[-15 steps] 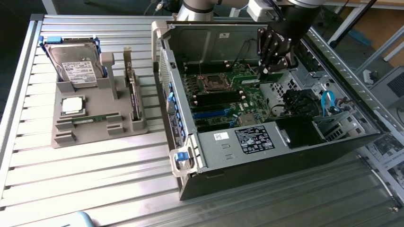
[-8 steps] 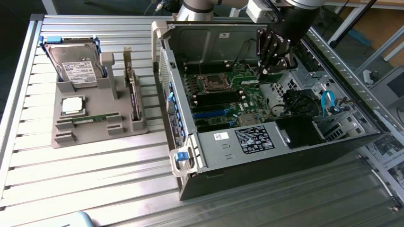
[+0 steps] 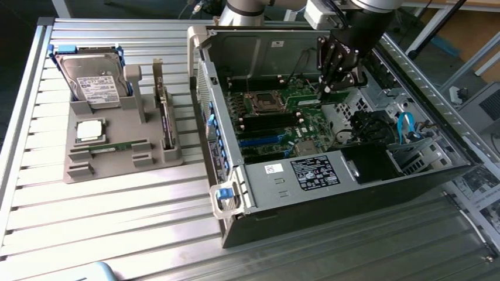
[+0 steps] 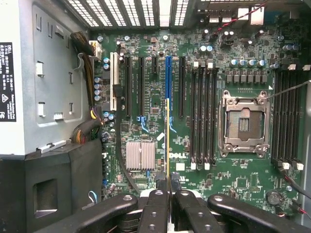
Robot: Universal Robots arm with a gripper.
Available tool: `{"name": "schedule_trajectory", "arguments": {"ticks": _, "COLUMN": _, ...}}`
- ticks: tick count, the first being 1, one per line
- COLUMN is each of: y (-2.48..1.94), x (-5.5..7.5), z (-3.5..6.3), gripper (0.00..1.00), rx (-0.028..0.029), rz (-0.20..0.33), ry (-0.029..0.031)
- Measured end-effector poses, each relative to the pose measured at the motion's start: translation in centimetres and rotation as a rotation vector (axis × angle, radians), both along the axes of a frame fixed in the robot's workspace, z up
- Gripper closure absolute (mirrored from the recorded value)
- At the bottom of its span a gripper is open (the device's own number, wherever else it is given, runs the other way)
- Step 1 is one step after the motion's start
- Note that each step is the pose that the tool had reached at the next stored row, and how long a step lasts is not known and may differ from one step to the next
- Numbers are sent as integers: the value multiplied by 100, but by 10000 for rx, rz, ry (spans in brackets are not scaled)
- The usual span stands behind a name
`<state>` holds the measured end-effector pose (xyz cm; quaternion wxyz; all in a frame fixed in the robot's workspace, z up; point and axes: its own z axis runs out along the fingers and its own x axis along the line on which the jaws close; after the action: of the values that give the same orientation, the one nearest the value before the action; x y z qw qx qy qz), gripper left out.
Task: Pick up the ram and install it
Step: 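Insert the ram into the slot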
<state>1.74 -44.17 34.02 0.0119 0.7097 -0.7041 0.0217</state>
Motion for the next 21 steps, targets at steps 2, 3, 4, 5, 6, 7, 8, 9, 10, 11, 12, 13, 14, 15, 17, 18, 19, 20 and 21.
{"name": "schedule_trajectory", "arguments": {"ticks": 2, "y": 0, "x": -1, "z": -5, "gripper": 88, "rx": -1, "rz": 0, "ry": 0}}
{"name": "schedule_trajectory", "arguments": {"ticks": 3, "y": 0, "x": -2, "z": -9, "gripper": 88, "rx": 0, "rz": 0, "ry": 0}}
{"name": "schedule_trajectory", "arguments": {"ticks": 4, "y": 0, "x": -3, "z": -12, "gripper": 88, "rx": 0, "rz": 0, "ry": 0}}
{"name": "schedule_trajectory", "arguments": {"ticks": 5, "y": 0, "x": -3, "z": -14, "gripper": 88, "rx": -1, "rz": 0, "ry": 0}}
{"name": "schedule_trajectory", "arguments": {"ticks": 6, "y": 0, "x": -4, "z": -18, "gripper": 88, "rx": -1, "rz": 0, "ry": 0}}
{"name": "schedule_trajectory", "arguments": {"ticks": 7, "y": 0, "x": -5, "z": -20, "gripper": 88, "rx": 0, "rz": 0, "ry": 1}}
{"name": "schedule_trajectory", "arguments": {"ticks": 8, "y": 0, "x": -5, "z": -24, "gripper": 88, "rx": 0, "rz": 0, "ry": 0}}
{"name": "schedule_trajectory", "arguments": {"ticks": 9, "y": 0, "x": -6, "z": -26, "gripper": 88, "rx": 0, "rz": 0, "ry": 0}}
{"name": "schedule_trajectory", "arguments": {"ticks": 10, "y": 0, "x": -7, "z": -28, "gripper": 88, "rx": -1, "rz": -1, "ry": 1}}
{"name": "schedule_trajectory", "arguments": {"ticks": 11, "y": 0, "x": -8, "z": -31, "gripper": 88, "rx": -1, "rz": 0, "ry": 1}}
{"name": "schedule_trajectory", "arguments": {"ticks": 12, "y": 0, "x": -8, "z": -34, "gripper": 88, "rx": 0, "rz": 0, "ry": 0}}
{"name": "schedule_trajectory", "arguments": {"ticks": 13, "y": 0, "x": -9, "z": -37, "gripper": 88, "rx": -1, "rz": 0, "ry": 1}}
{"name": "schedule_trajectory", "arguments": {"ticks": 14, "y": 0, "x": -9, "z": -41, "gripper": 88, "rx": 0, "rz": 0, "ry": 0}}
{"name": "schedule_trajectory", "arguments": {"ticks": 15, "y": 0, "x": -10, "z": -45, "gripper": 88, "rx": 0, "rz": 0, "ry": 0}}
{"name": "schedule_trajectory", "arguments": {"ticks": 17, "y": 0, "x": -11, "z": -50, "gripper": 88, "rx": -1, "rz": 0, "ry": 0}}
{"name": "schedule_trajectory", "arguments": {"ticks": 18, "y": 0, "x": -12, "z": -52, "gripper": 88, "rx": -1, "rz": 0, "ry": 0}}
{"name": "schedule_trajectory", "arguments": {"ticks": 19, "y": 0, "x": -12, "z": -55, "gripper": 88, "rx": 0, "rz": 0, "ry": 1}}
{"name": "schedule_trajectory", "arguments": {"ticks": 20, "y": 0, "x": -13, "z": -57, "gripper": 88, "rx": -1, "rz": 0, "ry": 1}}
{"name": "schedule_trajectory", "arguments": {"ticks": 21, "y": 0, "x": -13, "z": -60, "gripper": 88, "rx": -1, "rz": 0, "ry": 0}}
